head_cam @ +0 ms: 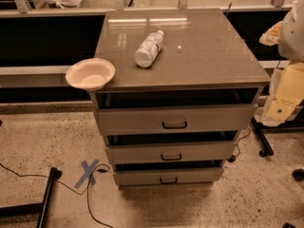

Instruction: Open bottom drawer

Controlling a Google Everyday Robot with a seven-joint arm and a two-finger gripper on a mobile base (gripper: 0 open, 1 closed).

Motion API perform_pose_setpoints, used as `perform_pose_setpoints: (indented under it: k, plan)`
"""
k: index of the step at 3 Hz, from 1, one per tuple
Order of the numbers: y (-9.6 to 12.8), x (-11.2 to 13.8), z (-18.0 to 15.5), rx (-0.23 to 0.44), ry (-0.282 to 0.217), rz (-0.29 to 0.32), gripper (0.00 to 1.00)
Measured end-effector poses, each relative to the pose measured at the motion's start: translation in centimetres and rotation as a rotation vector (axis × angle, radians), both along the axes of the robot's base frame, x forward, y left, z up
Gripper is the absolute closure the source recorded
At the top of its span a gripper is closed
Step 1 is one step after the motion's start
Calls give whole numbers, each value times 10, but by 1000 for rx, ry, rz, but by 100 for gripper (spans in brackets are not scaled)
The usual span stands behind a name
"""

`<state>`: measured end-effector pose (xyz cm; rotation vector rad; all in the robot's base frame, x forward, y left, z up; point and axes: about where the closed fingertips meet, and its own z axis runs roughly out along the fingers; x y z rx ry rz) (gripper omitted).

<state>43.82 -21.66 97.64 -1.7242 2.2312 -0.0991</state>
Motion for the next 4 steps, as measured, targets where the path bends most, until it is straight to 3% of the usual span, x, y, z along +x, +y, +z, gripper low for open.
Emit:
perform_pose_setpoints:
  k: [1, 2, 3, 4]
  plan:
    - [0, 0, 0, 0, 0, 0, 0]
    - [-2, 4, -35, 61, 27, 12, 0]
    - [5, -6, -101, 204, 53, 60, 0]
    - [-16, -16, -173, 349, 102, 68, 0]
